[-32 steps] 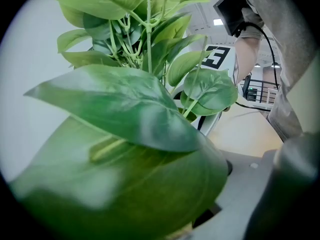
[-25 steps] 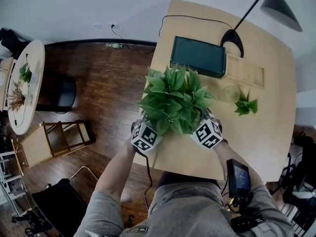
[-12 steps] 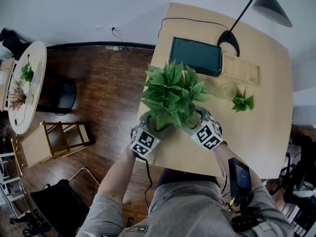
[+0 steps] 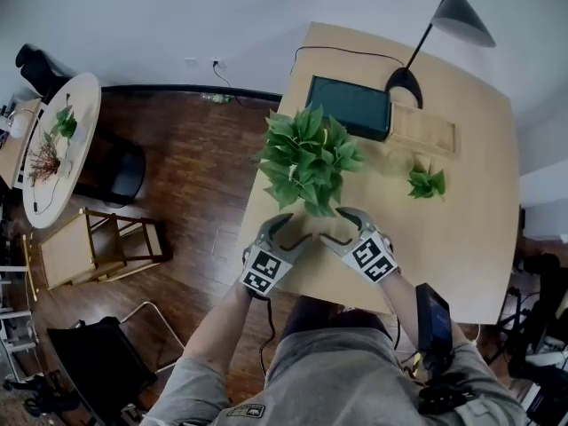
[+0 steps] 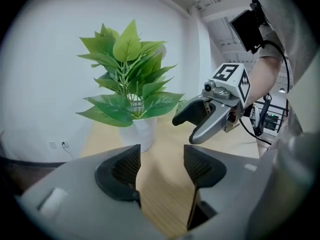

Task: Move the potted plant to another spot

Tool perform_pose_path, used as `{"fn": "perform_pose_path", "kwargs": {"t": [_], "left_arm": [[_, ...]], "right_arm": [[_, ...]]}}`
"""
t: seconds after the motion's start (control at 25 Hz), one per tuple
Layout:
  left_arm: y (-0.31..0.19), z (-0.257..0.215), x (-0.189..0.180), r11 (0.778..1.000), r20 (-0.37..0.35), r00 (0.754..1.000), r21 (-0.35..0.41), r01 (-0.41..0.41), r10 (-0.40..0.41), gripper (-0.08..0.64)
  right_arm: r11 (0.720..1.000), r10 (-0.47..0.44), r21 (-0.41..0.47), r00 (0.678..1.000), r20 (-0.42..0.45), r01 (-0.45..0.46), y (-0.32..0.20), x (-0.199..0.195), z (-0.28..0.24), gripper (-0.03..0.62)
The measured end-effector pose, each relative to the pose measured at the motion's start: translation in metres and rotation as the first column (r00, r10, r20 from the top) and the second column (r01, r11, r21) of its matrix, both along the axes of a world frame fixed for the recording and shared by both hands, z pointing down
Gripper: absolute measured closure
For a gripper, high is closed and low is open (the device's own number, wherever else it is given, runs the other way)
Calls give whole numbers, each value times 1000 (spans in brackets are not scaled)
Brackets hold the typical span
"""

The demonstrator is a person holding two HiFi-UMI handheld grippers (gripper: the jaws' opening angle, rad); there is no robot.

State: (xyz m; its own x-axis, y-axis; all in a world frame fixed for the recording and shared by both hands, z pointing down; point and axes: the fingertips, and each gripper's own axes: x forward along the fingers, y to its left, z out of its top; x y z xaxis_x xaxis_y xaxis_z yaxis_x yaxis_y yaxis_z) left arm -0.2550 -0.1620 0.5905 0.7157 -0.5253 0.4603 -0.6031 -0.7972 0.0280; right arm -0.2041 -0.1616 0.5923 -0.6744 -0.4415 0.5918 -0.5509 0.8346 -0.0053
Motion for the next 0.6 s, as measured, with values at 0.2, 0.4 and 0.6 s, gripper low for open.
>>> {"fn": "perform_pose_path", "kwargs": {"t": [0.2, 0.4, 0.6], "left_arm": [[30, -14, 6, 997, -27, 997, 4, 74, -74, 373], [64, -40, 15, 985, -75, 983, 17, 169, -167, 496], [99, -57, 29, 974, -98, 970, 28, 226, -222, 558]], "right_arm": [[1000, -11, 20, 998, 65, 9, 26, 0, -18, 359], [999, -12, 53, 991, 131, 5, 62, 13, -43, 465], [997, 7, 77, 985, 173, -21, 94, 32, -62, 585]]}}
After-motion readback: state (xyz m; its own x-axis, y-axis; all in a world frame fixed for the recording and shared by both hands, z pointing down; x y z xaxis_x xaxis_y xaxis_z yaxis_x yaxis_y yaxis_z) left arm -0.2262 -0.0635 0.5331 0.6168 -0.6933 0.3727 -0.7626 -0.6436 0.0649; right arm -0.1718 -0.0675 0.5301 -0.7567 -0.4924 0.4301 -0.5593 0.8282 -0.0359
